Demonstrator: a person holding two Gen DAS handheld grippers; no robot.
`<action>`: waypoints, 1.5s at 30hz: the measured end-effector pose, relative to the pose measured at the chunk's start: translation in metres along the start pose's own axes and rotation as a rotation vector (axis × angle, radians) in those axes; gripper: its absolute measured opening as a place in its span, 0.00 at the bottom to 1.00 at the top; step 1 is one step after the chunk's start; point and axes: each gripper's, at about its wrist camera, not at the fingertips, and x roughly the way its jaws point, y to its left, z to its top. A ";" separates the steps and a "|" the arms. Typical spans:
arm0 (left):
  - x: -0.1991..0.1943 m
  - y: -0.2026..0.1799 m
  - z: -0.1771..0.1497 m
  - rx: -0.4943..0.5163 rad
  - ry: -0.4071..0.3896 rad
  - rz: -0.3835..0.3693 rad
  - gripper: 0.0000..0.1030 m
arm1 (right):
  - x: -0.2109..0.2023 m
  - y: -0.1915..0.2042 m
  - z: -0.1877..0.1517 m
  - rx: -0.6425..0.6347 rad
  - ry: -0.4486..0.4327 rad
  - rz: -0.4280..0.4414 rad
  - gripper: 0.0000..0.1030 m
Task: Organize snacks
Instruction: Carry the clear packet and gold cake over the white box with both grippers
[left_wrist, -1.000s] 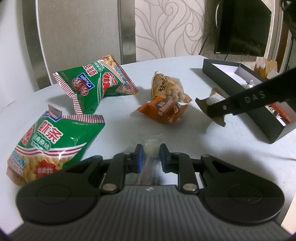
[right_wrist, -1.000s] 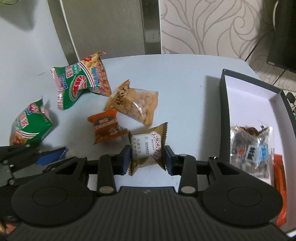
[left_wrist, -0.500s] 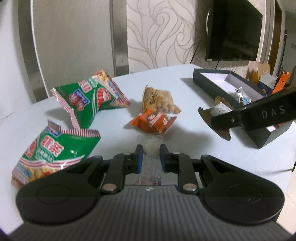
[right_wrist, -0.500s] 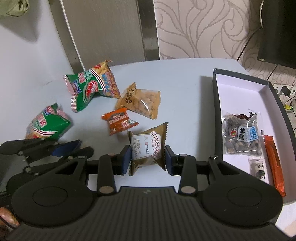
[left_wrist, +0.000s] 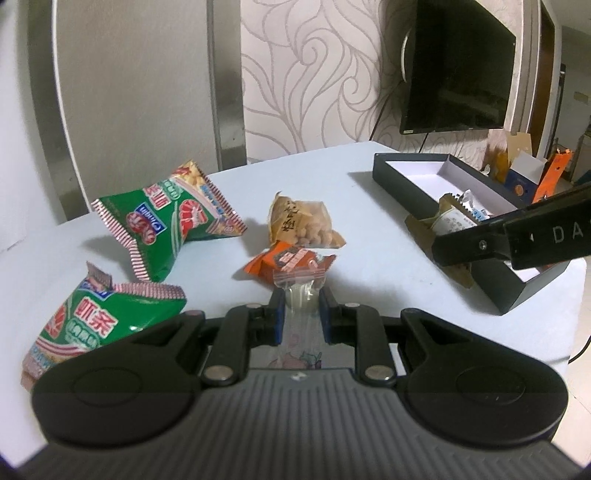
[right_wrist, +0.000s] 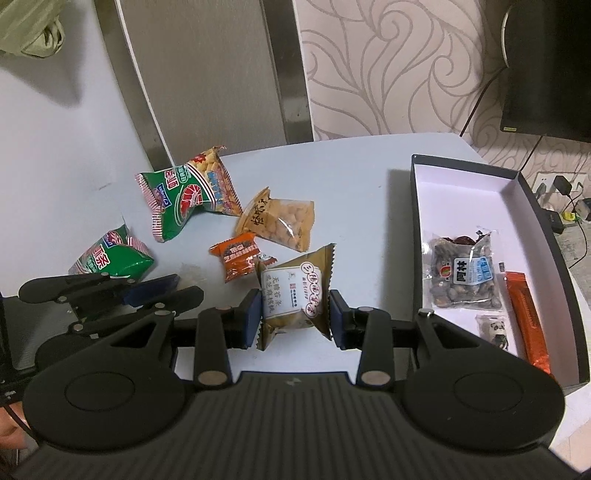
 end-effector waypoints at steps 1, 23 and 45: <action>0.000 -0.001 0.001 0.001 -0.001 -0.002 0.22 | -0.001 -0.001 0.000 0.003 -0.002 0.000 0.43; 0.013 -0.043 0.026 0.046 -0.034 -0.073 0.22 | -0.037 -0.038 -0.003 0.052 -0.061 -0.056 0.43; 0.023 -0.080 0.043 0.092 -0.052 -0.130 0.22 | -0.059 -0.074 -0.011 0.117 -0.090 -0.117 0.43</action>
